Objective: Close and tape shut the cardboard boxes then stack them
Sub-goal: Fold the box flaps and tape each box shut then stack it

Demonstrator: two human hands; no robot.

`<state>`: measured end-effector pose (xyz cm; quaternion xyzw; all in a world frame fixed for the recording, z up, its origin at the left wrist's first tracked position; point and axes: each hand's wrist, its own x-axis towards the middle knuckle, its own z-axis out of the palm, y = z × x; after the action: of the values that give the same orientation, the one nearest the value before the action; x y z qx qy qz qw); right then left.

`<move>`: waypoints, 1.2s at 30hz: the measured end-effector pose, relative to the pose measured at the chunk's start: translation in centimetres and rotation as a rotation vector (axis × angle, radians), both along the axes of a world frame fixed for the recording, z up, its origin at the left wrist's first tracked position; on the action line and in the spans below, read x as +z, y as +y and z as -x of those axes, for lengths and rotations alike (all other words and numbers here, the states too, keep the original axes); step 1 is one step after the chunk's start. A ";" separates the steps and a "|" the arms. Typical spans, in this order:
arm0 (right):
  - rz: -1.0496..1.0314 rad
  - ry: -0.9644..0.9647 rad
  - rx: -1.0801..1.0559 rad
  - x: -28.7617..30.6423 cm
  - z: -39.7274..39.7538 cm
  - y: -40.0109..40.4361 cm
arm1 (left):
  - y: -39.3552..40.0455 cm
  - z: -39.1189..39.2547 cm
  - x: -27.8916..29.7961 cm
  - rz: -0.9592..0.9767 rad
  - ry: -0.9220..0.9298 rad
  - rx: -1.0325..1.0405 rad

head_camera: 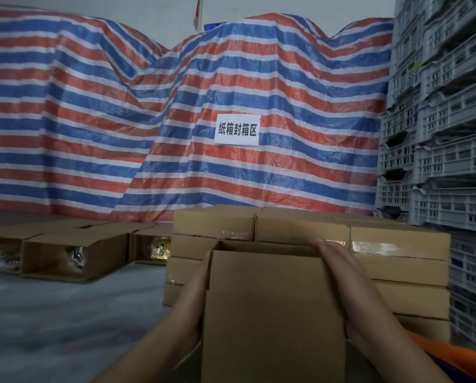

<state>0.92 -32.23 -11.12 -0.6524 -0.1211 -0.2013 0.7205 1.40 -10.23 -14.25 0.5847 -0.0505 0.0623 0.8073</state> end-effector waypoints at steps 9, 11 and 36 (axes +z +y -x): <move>-0.003 -0.006 0.096 -0.5 -0.2 -0.8 | 0.1 -0.2 0.8 0.035 0.021 -0.037; -0.001 -0.014 0.127 -0.5 -0.1 -0.9 | 0.2 -0.3 0.7 0.015 -0.007 -0.040; -0.253 0.091 0.143 -1.1 -0.9 -1.5 | 0.5 -0.1 1.2 -0.060 -0.094 -0.036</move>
<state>1.84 -33.69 -12.20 -0.5545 -0.1080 -0.1332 0.8143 1.48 -9.71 -13.08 0.6041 -0.1008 0.0734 0.7871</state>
